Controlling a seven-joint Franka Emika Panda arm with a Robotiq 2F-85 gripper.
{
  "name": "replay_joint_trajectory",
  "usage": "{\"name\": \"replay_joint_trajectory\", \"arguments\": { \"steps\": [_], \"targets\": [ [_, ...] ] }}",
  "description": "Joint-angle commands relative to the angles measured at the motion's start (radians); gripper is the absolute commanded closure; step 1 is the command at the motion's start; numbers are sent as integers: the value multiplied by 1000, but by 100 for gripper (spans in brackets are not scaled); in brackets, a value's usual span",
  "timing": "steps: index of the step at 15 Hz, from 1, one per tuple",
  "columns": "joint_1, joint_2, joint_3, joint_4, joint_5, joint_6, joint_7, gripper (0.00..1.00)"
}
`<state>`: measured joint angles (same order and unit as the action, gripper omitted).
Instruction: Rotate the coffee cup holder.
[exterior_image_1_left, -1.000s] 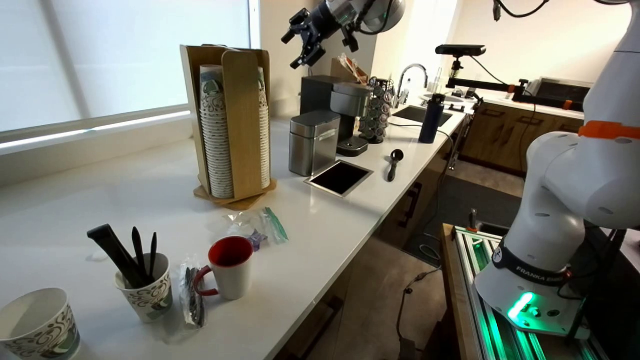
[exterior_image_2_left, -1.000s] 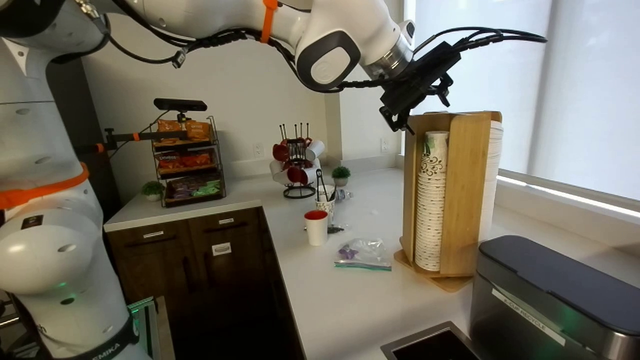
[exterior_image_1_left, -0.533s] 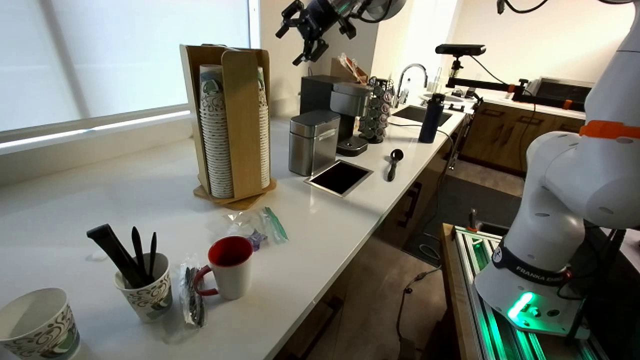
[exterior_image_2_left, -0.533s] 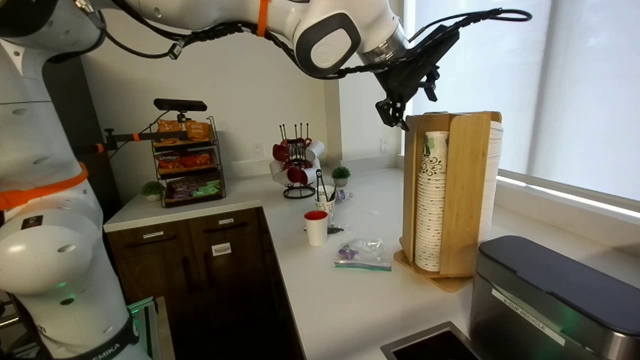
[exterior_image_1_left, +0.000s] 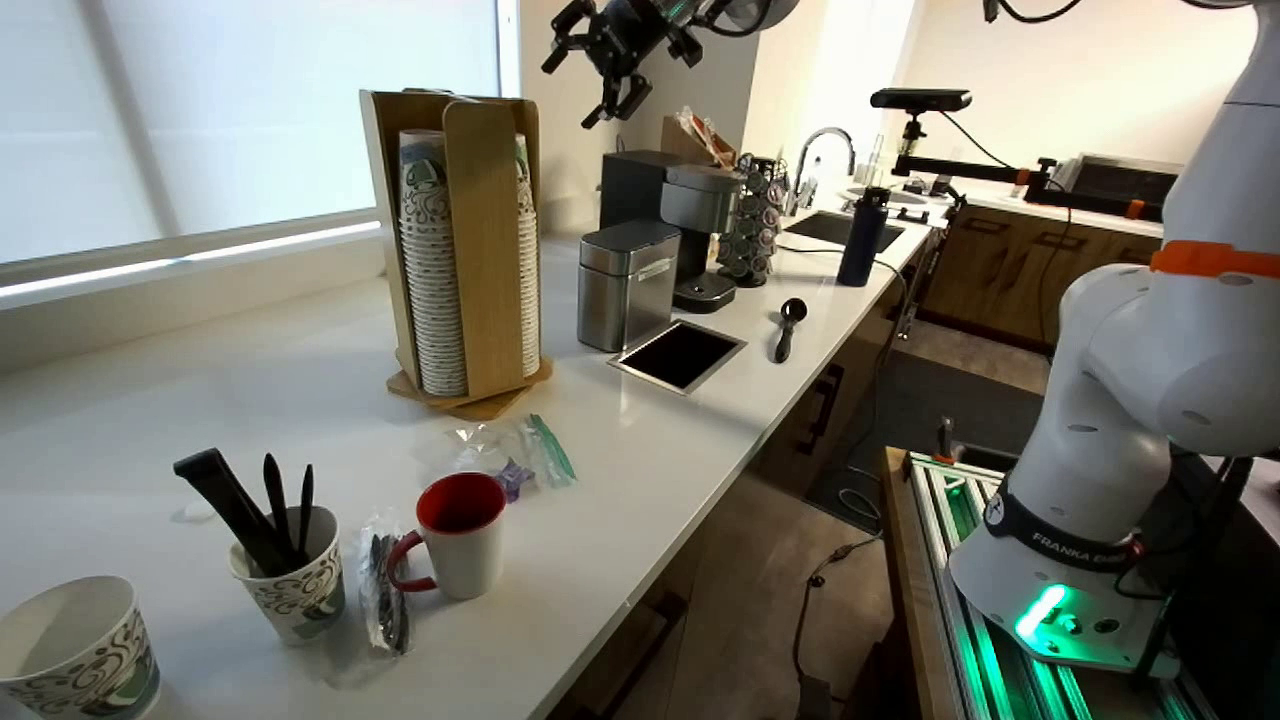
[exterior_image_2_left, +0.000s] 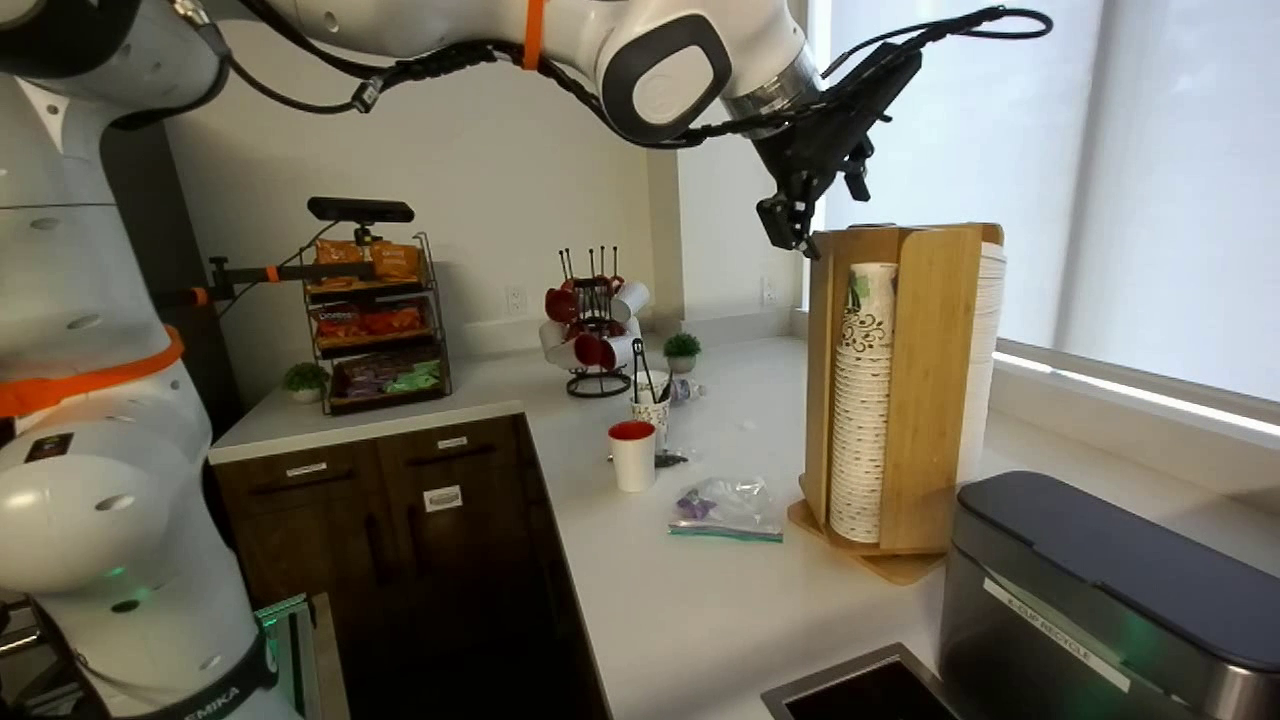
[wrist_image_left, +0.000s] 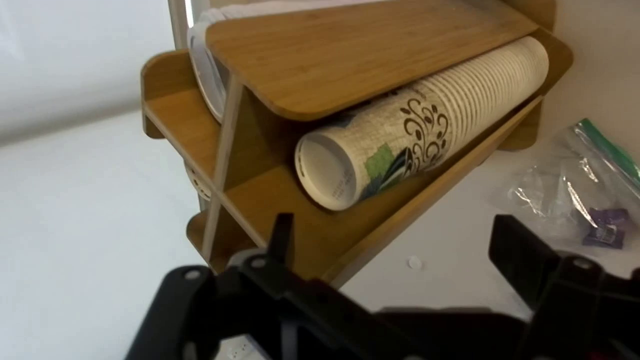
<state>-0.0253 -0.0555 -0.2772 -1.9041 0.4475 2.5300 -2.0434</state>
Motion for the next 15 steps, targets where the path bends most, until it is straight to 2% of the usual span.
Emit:
{"name": "replay_joint_trajectory", "arguments": {
  "steps": [1, 4, 5, 6, 12, 13, 14, 15],
  "targets": [
    [-40, 72, 32, 105, 33, -120, -126, 0],
    [-77, 139, 52, 189, -16, -147, -142, 0],
    [-90, 147, 58, 197, -47, -118, -101, 0],
    [-91, 99, 77, 138, -18, -115, -93, 0],
    [-118, 165, 108, 198, -74, -134, -122, 0],
    [-123, 185, 113, 217, -92, -135, -119, 2],
    [-129, 208, 116, 240, -108, -137, -116, 10],
    [-135, 225, 122, 258, -117, -140, -119, 10]
  ]
}}
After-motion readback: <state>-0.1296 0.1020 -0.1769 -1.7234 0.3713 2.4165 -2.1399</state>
